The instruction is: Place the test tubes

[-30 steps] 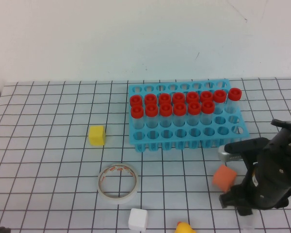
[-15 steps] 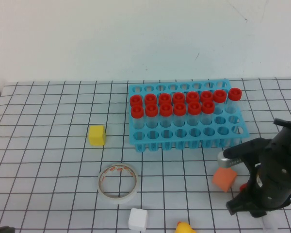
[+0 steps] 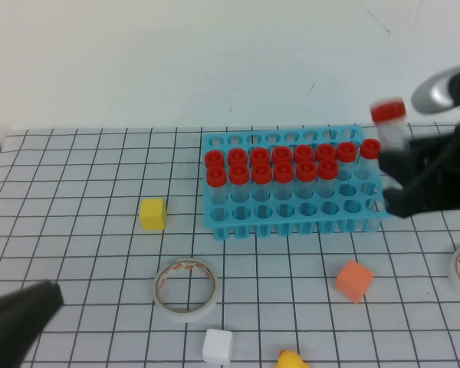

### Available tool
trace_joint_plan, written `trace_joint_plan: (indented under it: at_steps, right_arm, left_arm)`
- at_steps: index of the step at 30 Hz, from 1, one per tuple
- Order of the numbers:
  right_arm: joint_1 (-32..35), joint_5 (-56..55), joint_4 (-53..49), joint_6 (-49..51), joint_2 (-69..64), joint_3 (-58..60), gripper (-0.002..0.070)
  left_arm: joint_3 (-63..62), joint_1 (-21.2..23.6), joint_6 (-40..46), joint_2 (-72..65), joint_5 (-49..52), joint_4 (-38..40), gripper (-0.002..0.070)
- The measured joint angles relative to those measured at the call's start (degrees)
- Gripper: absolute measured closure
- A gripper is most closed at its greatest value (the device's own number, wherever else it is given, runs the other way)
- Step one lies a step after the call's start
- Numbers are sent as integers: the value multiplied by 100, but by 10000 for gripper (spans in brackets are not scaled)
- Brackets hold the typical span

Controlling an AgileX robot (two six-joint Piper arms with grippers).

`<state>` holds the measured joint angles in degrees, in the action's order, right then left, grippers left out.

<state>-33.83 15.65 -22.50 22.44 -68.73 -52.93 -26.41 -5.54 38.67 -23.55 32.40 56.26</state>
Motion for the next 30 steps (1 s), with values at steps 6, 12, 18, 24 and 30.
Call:
trace_joint_plan:
  at_steps: [6,12,18,24,30]
  right_arm:
    - [-786,-1436,-183,-278,154,17,444]
    - [-1579,-2745,-760,-312,-296,26,444]
    - [-2092,-3698,-1066,-332,-861,26,444]
    - [-2137,-4261,-1114,-332,-1144,30,444]
    - [-2137,-5059,-1384,-258,-1378,30,444]
  left_arm:
    - [-342,0,515,-7,-487,130,676]
    - [-1139,0,758,-165,-440,562,676]
    - [-1379,0,1656,-398,280,1135,545]
    - [-1379,0,1948,-447,385,1293,244]
    - [-1379,0,1989,-701,407,1588,195]
